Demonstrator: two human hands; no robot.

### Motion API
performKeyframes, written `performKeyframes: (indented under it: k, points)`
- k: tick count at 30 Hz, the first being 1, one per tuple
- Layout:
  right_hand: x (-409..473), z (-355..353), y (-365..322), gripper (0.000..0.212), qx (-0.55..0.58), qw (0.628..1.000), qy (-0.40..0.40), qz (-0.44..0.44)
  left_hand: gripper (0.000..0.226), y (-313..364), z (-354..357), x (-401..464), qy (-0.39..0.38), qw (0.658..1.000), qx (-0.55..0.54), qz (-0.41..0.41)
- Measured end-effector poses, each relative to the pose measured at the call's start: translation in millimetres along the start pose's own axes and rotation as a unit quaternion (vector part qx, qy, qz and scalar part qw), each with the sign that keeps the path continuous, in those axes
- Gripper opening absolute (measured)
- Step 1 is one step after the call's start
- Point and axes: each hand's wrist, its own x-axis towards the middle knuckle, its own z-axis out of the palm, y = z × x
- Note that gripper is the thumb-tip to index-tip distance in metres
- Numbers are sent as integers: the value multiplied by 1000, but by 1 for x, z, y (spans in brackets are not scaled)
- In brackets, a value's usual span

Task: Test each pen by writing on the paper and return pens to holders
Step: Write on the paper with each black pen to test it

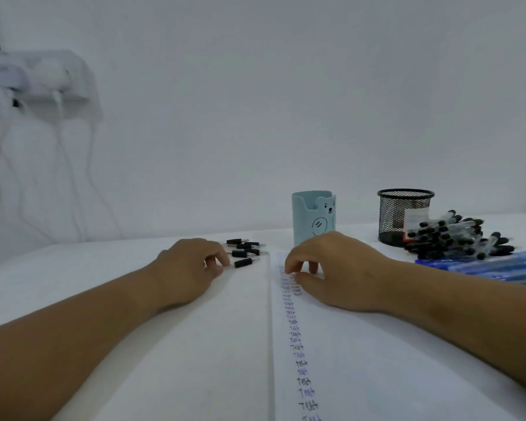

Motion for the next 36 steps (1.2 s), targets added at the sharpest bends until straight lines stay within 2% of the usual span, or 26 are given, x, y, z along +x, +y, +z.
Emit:
performKeyframes:
  k: [5, 8, 12, 16, 19, 22, 24, 27, 29, 32, 36]
  points:
    - [-1, 0, -4, 19, 0, 999, 48, 15, 26, 10, -3, -2, 61, 997, -43, 22]
    - [-1, -2, -8, 28, 4, 995, 93, 24, 22, 22, -4, -4, 123, 986, -86, 76]
    - [1, -7, -14, 44, -20, 996, 75, 37, 21, 43, 0, -12, 133, 971, -128, 154]
    - [2, -9, -14, 24, -25, 997, 29, 64, 16, 55, 3, -17, 117, 966, -207, 106]
    - [1, -11, -11, 22, -14, 995, 34, 94, 12, 53, -1, -17, 69, 953, -292, 26]
    - [0, -10, -5, 21, 7, 992, 53, 114, 23, 53, -6, -17, 12, 919, -387, -71]
    - [0, -9, -2, 22, 13, 990, 58, 126, 26, 52, -10, -14, -9, 869, -477, -130]
    - [1, -6, 2, 28, 12, 988, 55, 143, 30, 51, -15, -11, -40, 776, -612, -151]
    - [1, -6, 3, 29, 14, 988, 51, 145, 32, 51, -17, -10, -62, 743, -651, -144]
    - [1, -7, 1, 30, 16, 989, 47, 141, 37, 50, -18, -11, -93, 716, -678, -136]
    - [1, -7, -1, 29, 17, 990, 41, 132, 37, 50, -18, -12, -129, 718, -673, -123]
